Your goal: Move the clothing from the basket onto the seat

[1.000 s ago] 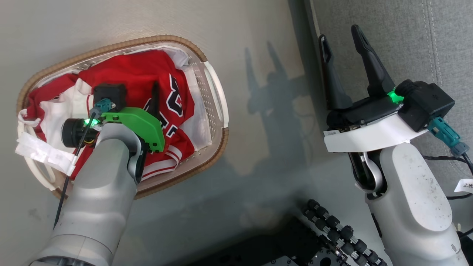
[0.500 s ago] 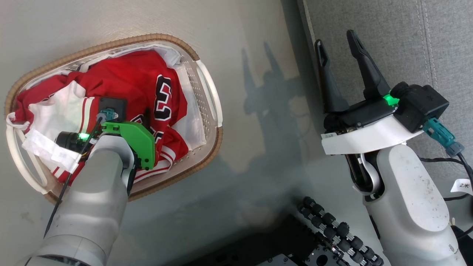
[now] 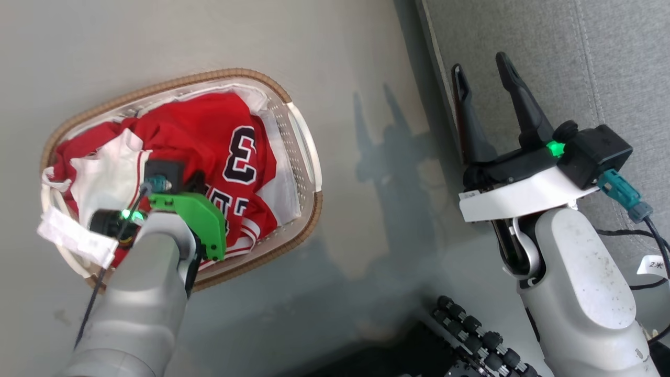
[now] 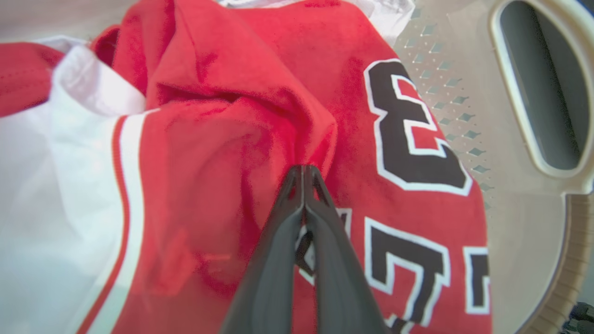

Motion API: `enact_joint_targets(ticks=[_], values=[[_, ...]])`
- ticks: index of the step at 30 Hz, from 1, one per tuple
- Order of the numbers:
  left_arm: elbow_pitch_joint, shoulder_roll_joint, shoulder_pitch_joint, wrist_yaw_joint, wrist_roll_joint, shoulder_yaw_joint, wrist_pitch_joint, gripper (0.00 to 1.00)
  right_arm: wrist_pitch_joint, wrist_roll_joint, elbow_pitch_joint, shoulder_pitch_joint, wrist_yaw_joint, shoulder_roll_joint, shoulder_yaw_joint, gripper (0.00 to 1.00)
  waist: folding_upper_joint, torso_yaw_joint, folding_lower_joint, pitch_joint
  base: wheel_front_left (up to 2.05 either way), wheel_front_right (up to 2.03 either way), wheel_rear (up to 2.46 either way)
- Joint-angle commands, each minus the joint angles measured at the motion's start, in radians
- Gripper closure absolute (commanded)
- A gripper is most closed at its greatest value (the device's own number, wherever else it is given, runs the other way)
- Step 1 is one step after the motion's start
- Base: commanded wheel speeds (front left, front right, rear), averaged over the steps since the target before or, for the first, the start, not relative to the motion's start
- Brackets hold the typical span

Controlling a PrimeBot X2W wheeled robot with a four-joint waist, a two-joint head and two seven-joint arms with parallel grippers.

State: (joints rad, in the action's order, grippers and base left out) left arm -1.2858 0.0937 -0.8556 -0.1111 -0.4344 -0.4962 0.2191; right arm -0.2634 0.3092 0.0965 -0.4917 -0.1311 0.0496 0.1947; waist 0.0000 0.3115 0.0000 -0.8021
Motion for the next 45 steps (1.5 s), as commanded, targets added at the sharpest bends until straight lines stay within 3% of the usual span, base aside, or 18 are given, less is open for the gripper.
enact_joint_targets(ticks=[1,9,29,37,45], values=[[-0.001,-0.003,0.025,-0.006,-0.011,0.001,0.012,1.00,-0.002,-0.007,0.007,0.017,0.001,0.003,0.000,0.00,0.0000,-0.023,0.0000,0.061,0.00,0.00,0.00],[0.062,-0.029,0.104,-0.020,-0.060,0.017,0.047,1.00,-0.002,-0.032,0.045,0.058,0.001,0.003,-0.001,0.00,0.0000,-0.071,0.0000,0.202,0.00,0.00,0.00],[0.703,-0.041,0.435,-0.020,-0.017,0.202,0.046,1.00,-0.002,-0.090,0.116,0.250,0.001,0.004,-0.031,0.00,0.0000,-0.218,0.0000,0.582,0.00,0.00,0.00],[0.930,-0.042,0.477,-0.020,-0.032,0.234,0.046,1.00,-0.002,-0.098,0.132,0.312,0.001,0.004,-0.016,0.00,0.0000,-0.244,0.0000,0.671,0.00,0.00,0.00],[1.114,-0.042,0.420,-0.021,-0.053,0.226,0.046,1.00,-0.002,-0.103,0.143,0.357,0.001,0.003,-0.011,0.00,0.0000,-0.260,0.0000,0.725,0.00,0.00,0.00]])
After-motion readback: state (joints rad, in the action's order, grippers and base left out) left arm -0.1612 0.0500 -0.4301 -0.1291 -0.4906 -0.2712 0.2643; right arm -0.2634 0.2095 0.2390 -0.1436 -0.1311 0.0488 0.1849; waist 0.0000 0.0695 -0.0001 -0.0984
